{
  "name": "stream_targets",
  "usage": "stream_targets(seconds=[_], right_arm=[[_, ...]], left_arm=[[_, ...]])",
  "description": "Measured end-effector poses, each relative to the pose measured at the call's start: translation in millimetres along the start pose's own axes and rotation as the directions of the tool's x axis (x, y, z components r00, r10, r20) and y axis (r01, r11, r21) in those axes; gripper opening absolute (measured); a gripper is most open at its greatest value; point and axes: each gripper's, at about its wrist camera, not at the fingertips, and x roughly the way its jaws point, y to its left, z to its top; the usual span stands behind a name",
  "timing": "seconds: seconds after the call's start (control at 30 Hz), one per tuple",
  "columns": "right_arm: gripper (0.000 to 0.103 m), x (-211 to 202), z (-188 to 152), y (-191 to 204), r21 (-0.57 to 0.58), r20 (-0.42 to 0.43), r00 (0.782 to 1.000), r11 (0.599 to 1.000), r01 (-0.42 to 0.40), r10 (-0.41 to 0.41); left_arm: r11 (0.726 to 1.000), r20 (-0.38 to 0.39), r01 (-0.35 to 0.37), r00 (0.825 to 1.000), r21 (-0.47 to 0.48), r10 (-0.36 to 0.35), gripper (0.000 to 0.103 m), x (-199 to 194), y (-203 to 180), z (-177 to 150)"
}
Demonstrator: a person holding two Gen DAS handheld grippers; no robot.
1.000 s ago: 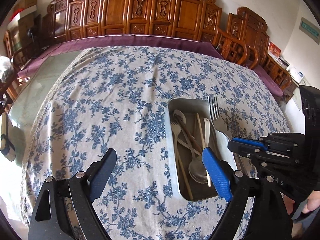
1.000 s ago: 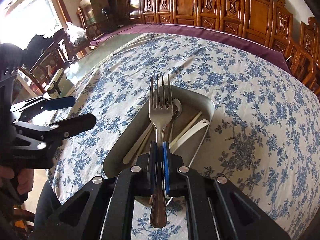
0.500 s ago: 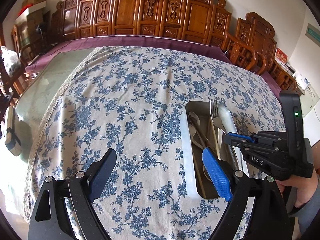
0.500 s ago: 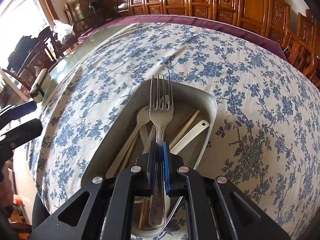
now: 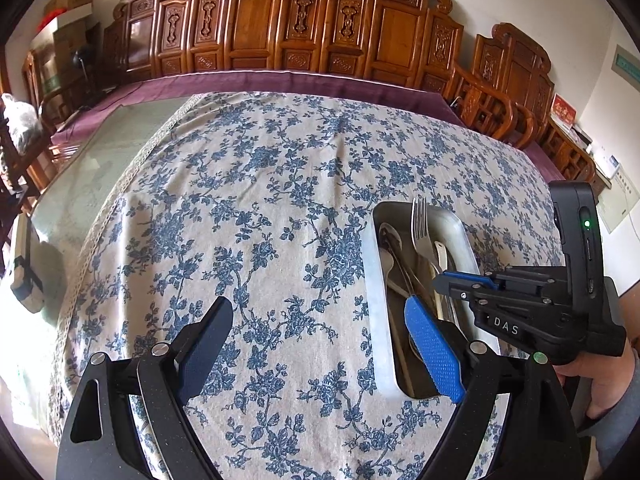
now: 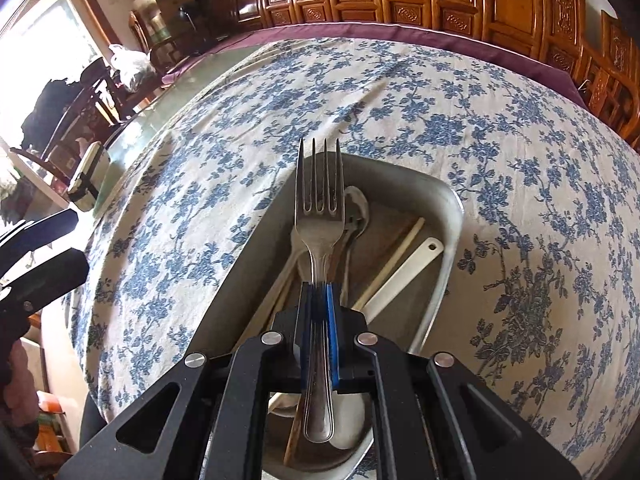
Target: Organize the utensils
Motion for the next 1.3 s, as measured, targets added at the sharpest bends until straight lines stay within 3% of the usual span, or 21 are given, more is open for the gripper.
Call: stream_targets(seconds=[0.13, 0.43, 0.83, 1.1, 1.17, 1.3], right_arm=[[0.008, 0.7, -1.3, -0.6, 0.003, -0.001, 1.0, 1.0, 0.004, -0.004], [0.012, -20.8, -2.1, -1.7, 0.001, 0.088, 0.996, 1.0, -0.02, 0.02], [0.012, -70.6, -28.0, -12.9, 0.017, 0.185, 0.982, 0.999, 0.031, -0.034], [0.045, -116.2, -61.1, -20.5, 0.039, 0.256, 0.964, 0.997, 0.068, -0.076], [0.066, -129.4, -73.4, -23.4, 0.054, 0.28, 0.954, 0.994, 0.093, -0.104], [0.086, -151.6, -95.2, -28.7, 0.089, 0.317, 0.937, 0.988, 0.124, -0.146]], left_arm=[[1.0, 0.0, 0.0, 1.0, 0.004, 0.0, 0.084, 0.6, -0.9, -0.5], [1.0, 0.002, 0.0, 1.0, 0.008, 0.0, 0.084, 0.3, -2.1, -1.7], [1.0, 0.024, -0.015, 1.0, 0.024, 0.015, 0.084, -16.1, -24.4, -5.6], [0.999, 0.064, -0.023, 0.998, 0.03, 0.021, 0.094, -38.7, -48.8, -19.8], [0.999, 0.073, -0.028, 0.997, 0.031, 0.025, 0.095, -43.6, -55.1, -24.0], [0.997, 0.082, -0.038, 0.996, 0.064, 0.033, 0.095, -55.9, -74.0, -33.9]])
